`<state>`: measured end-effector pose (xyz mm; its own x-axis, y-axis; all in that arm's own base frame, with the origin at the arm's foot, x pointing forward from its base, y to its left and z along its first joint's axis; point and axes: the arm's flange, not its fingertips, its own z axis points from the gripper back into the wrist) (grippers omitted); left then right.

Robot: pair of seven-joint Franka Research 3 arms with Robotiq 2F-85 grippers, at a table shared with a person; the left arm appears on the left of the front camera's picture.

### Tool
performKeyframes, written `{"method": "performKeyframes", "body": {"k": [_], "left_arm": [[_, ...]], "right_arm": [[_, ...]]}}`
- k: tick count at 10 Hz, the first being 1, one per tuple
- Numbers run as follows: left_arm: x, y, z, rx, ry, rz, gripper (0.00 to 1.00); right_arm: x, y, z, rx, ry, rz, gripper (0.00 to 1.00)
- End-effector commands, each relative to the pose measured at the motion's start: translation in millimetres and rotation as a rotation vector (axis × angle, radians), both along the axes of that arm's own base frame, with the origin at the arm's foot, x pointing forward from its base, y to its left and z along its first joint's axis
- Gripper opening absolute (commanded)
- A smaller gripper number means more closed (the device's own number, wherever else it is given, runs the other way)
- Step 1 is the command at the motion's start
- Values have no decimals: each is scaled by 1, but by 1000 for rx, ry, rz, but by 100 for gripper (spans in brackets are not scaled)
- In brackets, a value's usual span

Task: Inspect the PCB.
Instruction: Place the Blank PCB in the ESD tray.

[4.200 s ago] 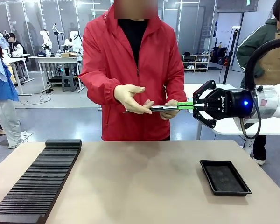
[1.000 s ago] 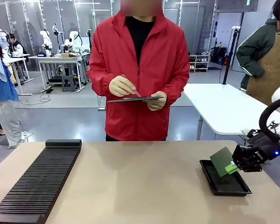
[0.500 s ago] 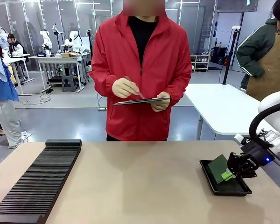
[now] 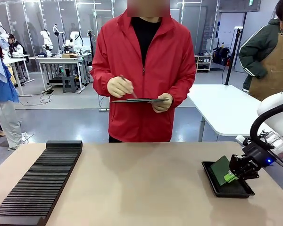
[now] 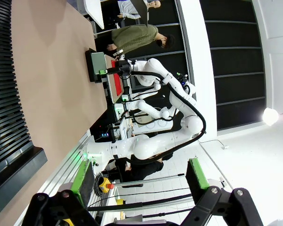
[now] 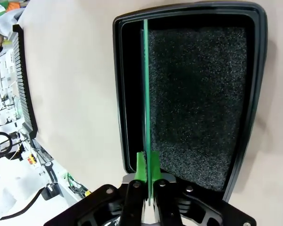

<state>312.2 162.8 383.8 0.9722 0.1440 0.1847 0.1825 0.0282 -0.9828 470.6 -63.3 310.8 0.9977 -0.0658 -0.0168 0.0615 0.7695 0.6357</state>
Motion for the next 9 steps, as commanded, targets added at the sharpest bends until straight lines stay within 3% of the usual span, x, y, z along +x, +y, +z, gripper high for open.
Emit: {"method": "performKeyframes", "body": {"k": [1, 2, 3, 4, 5, 6, 7, 8, 9], "left_arm": [[-1, 1, 0, 3, 0, 1, 100], [-1, 1, 0, 3, 0, 1, 100], [-1, 1, 0, 3, 0, 1, 100], [-1, 1, 0, 3, 0, 1, 100], [-1, 1, 0, 3, 0, 1, 100], [-1, 1, 0, 3, 0, 1, 100], [-1, 1, 0, 3, 0, 1, 100], [-1, 1, 0, 3, 0, 1, 100], [-1, 1, 0, 3, 0, 1, 100]], "right_arm": [[-2, 8, -1, -32, -10, -29, 28], [-4, 9, -2, -55, -13, -35, 44], [-5, 11, -1, -60, -12, -42, 30], [-9, 13, 1, -82, -26, -55, 66], [-15, 16, 5, -113, -50, -75, 52], [-23, 20, 9, -144, -76, -89, 88], [-31, 25, 14, -168, -104, -99, 74], [-35, 27, 20, -195, -127, -110, 100], [-38, 28, 25, -199, -127, -119, 96]]}}
